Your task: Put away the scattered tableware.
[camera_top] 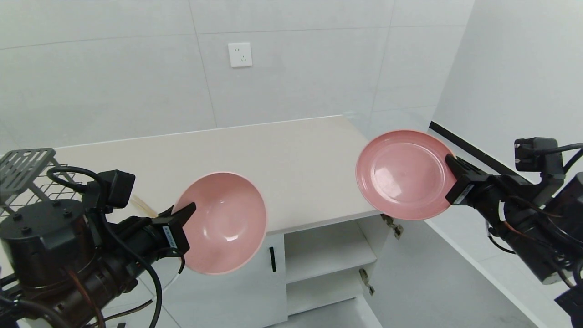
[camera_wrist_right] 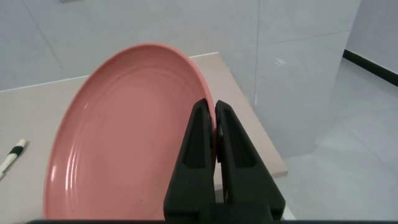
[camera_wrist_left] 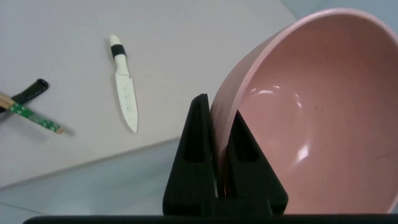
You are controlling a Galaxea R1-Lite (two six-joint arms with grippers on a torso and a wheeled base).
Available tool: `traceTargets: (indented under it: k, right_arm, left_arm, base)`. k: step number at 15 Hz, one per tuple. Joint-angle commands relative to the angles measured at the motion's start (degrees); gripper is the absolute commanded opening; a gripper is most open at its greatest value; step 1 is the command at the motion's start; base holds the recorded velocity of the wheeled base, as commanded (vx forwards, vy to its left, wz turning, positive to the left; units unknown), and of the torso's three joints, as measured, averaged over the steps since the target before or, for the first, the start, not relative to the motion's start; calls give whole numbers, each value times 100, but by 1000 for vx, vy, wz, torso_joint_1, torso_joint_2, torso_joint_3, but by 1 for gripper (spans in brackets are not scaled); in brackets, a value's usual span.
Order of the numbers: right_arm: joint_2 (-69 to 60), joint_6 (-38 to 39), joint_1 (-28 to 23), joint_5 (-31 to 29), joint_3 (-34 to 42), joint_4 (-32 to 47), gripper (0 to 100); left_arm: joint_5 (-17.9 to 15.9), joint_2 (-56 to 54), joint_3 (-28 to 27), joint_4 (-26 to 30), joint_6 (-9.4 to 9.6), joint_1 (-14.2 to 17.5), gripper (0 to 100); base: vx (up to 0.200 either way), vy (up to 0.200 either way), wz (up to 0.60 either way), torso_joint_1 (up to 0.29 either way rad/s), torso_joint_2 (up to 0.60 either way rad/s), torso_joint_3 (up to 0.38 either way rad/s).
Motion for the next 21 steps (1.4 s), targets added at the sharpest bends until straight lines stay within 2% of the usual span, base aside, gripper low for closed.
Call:
traceTargets:
  k: [1,9,21]
  right_arm:
    - [10,-1,1,1,-1,3,0]
    - [72,-72,124,1,-10,3,0]
    - [107,-72,124,1,8,3,0]
  left_arm:
    - [4,20,-1,-2,1,2,0]
    - [4,240,8,-11,-16,20,0]
    - [4,213,8,-20,-16,20,0]
  base:
    - [0,0,0,0,0,0]
    - [0,0,0,-31,62,29]
    - [0,0,0,-252,501,246]
